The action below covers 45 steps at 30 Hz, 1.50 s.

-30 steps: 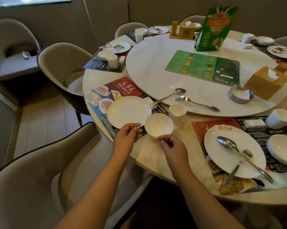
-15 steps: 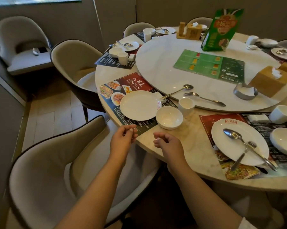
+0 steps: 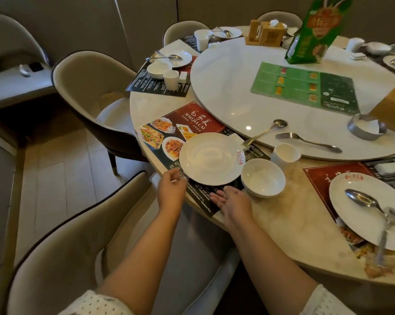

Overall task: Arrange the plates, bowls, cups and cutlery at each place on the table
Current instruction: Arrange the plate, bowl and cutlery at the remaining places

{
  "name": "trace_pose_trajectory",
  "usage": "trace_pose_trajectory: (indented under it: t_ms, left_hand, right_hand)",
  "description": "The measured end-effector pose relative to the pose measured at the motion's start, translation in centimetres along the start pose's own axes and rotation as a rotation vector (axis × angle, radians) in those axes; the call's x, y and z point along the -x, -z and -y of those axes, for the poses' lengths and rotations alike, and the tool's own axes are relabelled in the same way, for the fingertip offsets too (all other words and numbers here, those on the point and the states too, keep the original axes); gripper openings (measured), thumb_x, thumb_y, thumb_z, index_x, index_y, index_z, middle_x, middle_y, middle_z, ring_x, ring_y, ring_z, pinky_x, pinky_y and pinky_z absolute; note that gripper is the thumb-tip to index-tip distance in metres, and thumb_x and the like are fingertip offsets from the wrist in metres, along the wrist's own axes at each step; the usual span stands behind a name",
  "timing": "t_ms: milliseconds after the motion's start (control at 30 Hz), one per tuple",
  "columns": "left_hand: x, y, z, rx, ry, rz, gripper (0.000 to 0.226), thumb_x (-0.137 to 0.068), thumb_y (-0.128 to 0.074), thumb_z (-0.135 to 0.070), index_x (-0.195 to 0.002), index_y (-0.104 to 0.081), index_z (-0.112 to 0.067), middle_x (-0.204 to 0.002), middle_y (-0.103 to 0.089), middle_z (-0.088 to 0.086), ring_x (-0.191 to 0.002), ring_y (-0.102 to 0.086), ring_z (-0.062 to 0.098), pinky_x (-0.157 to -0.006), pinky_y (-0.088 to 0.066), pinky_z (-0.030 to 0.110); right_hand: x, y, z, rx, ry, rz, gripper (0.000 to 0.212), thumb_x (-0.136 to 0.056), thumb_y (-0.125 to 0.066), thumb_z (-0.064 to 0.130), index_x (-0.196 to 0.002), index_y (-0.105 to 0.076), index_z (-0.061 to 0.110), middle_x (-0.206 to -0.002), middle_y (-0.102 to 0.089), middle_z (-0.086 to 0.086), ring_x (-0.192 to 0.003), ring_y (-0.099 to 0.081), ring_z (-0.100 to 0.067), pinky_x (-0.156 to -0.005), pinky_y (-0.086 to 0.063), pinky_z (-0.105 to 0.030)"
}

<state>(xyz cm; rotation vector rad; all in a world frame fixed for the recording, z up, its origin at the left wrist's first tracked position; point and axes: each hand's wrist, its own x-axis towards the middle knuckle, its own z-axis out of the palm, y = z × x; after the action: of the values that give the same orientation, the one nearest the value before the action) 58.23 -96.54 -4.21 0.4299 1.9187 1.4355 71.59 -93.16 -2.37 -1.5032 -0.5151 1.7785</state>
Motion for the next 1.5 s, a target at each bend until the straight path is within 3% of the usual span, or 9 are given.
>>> trace_pose_trajectory:
  t_ms: [100, 200, 367, 433, 667, 900, 1167, 1333, 1500]
  left_hand:
    - [-1.8, -0.8, 0.4, -0.018, 0.024, 0.018, 0.04, -0.091, -0.061, -0.015, -0.13, -0.051, -0.018, -0.104, -0.061, -0.003, -0.095, -0.064, 0.018, -0.092, -0.054, 0.044]
    - [-3.1, -1.5, 0.5, -0.024, 0.007, 0.025, 0.036, -0.093, -0.059, -0.019, -0.129, -0.054, -0.016, -0.091, -0.063, -0.009, -0.077, -0.068, 0.009, -0.078, -0.059, 0.035]
    - [-4.6, -1.9, 0.6, -0.044, 0.012, -0.011, 0.024, -0.09, -0.064, -0.015, -0.113, -0.064, -0.017, -0.086, -0.066, -0.009, -0.07, -0.068, 0.004, -0.057, -0.055, 0.019]
    - [-5.1, -1.8, 0.5, -0.008, 0.048, -0.04, 0.021, -0.088, -0.065, -0.01, -0.108, -0.065, -0.017, -0.084, -0.067, -0.007, -0.07, -0.068, 0.005, -0.055, -0.054, 0.017]
    - [-8.6, -0.7, -1.3, 0.097, 0.087, -0.148, 0.018, -0.089, -0.061, -0.003, -0.089, -0.061, -0.022, -0.09, -0.068, 0.005, -0.081, -0.069, 0.017, -0.062, -0.058, 0.024]
    - [-12.0, 0.2, -2.5, 0.095, 0.083, -0.237, 0.015, -0.09, -0.061, -0.006, -0.097, -0.059, -0.019, -0.085, -0.065, -0.002, -0.071, -0.065, 0.007, -0.053, -0.054, 0.016]
    - [-13.3, 0.3, -3.2, 0.044, 0.101, -0.231, 0.036, -0.093, -0.059, -0.011, -0.129, -0.055, -0.01, -0.09, -0.062, -0.004, -0.074, -0.064, 0.008, -0.052, -0.053, 0.013]
    - [-10.8, -0.3, -2.8, 0.133, 0.082, -0.233, 0.048, -0.097, -0.053, -0.015, -0.143, -0.041, -0.015, -0.09, -0.063, -0.004, -0.081, -0.066, 0.007, -0.071, -0.057, 0.025]
    - [-6.0, -3.4, -1.6, 0.106, 0.057, -0.235, 0.019, -0.094, -0.055, -0.018, -0.112, -0.059, -0.021, -0.095, -0.067, 0.003, -0.077, -0.067, 0.011, -0.07, -0.058, 0.03]
  right_hand:
    - [-1.0, -1.2, -0.3, -0.015, 0.009, -0.038, 0.038, -0.099, -0.047, 0.013, -0.134, -0.04, 0.0, -0.095, -0.064, -0.018, -0.078, -0.072, -0.032, -0.07, -0.06, -0.037]
    - [-2.0, -1.9, -0.5, 0.034, 0.037, -0.06, 0.028, -0.1, -0.046, 0.017, -0.125, -0.044, 0.006, -0.092, -0.068, -0.019, -0.067, -0.073, -0.03, -0.052, -0.059, -0.034]
    - [-3.3, -2.3, -0.5, 0.147, 0.039, -0.078, 0.01, -0.101, -0.043, 0.019, -0.097, -0.045, 0.011, -0.065, -0.072, -0.013, -0.06, -0.072, -0.03, -0.044, -0.055, -0.031]
    - [-3.6, -2.6, -0.3, 0.161, 0.033, -0.067, 0.007, -0.101, -0.043, 0.017, -0.1, -0.045, 0.011, -0.07, -0.072, -0.016, -0.06, -0.072, -0.03, -0.044, -0.054, -0.03]
    - [-5.9, -6.6, 0.8, 0.204, 0.031, 0.035, 0.009, -0.1, -0.044, 0.015, -0.107, -0.045, 0.009, -0.082, -0.07, -0.019, -0.06, -0.072, -0.029, -0.045, -0.056, -0.032]
    - [-8.6, -10.7, 2.2, 0.249, 0.02, 0.156, 0.011, -0.101, -0.042, 0.012, -0.11, -0.044, 0.007, -0.091, -0.067, -0.022, -0.058, -0.071, -0.03, -0.042, -0.054, -0.03]
    - [-10.0, -12.0, 3.1, 0.321, 0.028, 0.201, 0.013, -0.1, -0.044, 0.015, -0.11, -0.046, 0.006, -0.088, -0.069, -0.02, -0.061, -0.072, -0.032, -0.041, -0.055, -0.031]
    - [-8.4, -10.3, 4.0, 0.349, -0.006, 0.258, 0.019, -0.1, -0.046, 0.02, -0.111, -0.052, 0.007, -0.099, -0.067, -0.015, -0.066, -0.073, -0.028, -0.044, -0.056, -0.03]
    - [-5.2, -4.5, 4.8, 0.456, 0.243, 0.126, 0.016, -0.092, -0.056, 0.015, -0.098, -0.064, 0.029, -0.08, -0.072, 0.003, -0.06, -0.07, -0.013, -0.045, -0.05, -0.021]
